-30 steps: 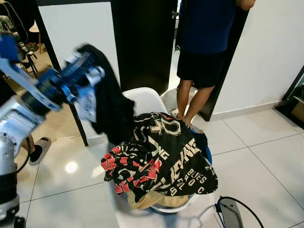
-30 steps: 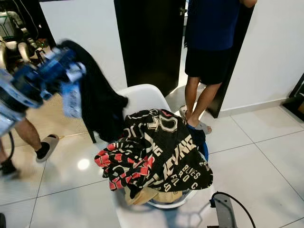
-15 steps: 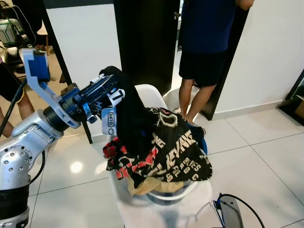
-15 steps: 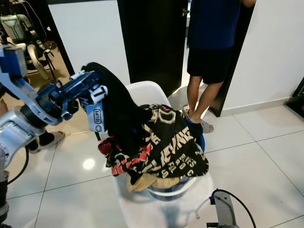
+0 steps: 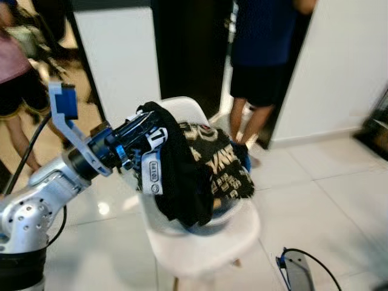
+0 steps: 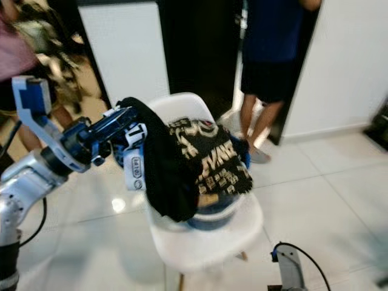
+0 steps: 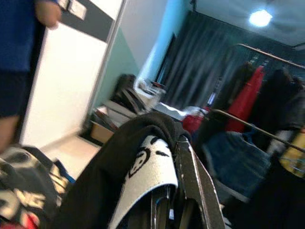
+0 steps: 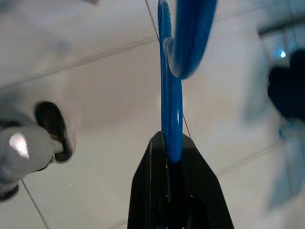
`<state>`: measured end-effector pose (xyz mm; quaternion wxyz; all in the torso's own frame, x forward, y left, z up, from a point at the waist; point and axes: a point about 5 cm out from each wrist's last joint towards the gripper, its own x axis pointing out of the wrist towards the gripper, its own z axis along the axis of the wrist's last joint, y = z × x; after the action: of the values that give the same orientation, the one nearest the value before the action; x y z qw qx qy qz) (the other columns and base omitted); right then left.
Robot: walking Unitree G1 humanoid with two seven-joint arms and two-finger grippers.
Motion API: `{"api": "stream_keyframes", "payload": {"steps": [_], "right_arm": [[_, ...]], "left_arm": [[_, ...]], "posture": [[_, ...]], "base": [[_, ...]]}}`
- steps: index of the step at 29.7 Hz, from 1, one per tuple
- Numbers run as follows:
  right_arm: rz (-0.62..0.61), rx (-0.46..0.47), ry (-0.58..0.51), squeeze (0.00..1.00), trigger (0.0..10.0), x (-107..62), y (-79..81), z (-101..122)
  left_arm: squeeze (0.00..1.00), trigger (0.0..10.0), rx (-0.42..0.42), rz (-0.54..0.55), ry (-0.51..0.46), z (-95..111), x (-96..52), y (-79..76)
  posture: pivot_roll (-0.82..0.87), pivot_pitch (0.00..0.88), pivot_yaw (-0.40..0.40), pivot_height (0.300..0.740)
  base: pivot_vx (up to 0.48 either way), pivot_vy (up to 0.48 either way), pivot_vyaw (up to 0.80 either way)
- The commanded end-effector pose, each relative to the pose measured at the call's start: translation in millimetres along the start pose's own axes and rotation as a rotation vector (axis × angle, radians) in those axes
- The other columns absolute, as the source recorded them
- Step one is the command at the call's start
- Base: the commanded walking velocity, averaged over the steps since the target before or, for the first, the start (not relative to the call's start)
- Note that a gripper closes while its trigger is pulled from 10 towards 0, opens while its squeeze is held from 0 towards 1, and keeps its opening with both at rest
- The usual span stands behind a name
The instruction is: Hang hanger
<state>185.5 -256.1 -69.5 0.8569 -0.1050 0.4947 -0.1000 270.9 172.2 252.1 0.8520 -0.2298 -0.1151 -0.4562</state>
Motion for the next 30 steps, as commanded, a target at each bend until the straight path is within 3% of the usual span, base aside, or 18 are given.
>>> {"api": "stream_keyframes", "payload": {"steps": [1,12,16,26,28,30], "right_arm": [[0.025,-0.017,-0.003,0.00,10.0,-0.1,4.8,0.3],[0.034,-0.033,-0.021,0.00,10.0,-0.1,4.6,1.9],[0.036,-0.044,-0.034,0.00,10.0,-0.2,4.3,3.0],[0.043,-0.044,-0.054,0.00,10.0,-0.3,4.2,4.4],[0.090,-0.085,-0.109,0.00,10.0,-0.9,6.3,9.8],[0.090,-0.085,-0.109,0.00,10.0,-0.9,6.3,9.8]], "left_arm": [[0.00,10.0,-0.011,0.019,0.026,-10.3,-2.2,3.0],[0.00,10.0,-0.055,0.053,0.075,-30.8,-8.1,4.5],[0.00,10.0,-0.059,0.059,0.116,-46.7,-11.8,3.9],[0.00,10.0,-0.010,0.070,0.183,-60.4,-8.9,6.4],[0.00,10.0,0.064,0.185,0.243,-74.9,-5.1,18.7],[0.00,10.0,0.064,0.185,0.243,-74.9,-5.1,18.7]], "posture": [[-0.05,0.000,-0.002,0.740],[-0.06,0.000,-0.003,0.740],[-0.07,0.000,-0.004,0.740],[-0.07,0.000,0.003,0.740],[-0.08,0.000,0.008,0.740],[-0.08,0.000,0.008,0.740]], "base": [[-0.296,0.000,-0.79],[-0.305,0.000,-0.79],[0.000,0.000,-0.79],[0.000,0.000,-0.79],[0.000,0.000,-0.79],[0.000,0.000,-0.79]]}}
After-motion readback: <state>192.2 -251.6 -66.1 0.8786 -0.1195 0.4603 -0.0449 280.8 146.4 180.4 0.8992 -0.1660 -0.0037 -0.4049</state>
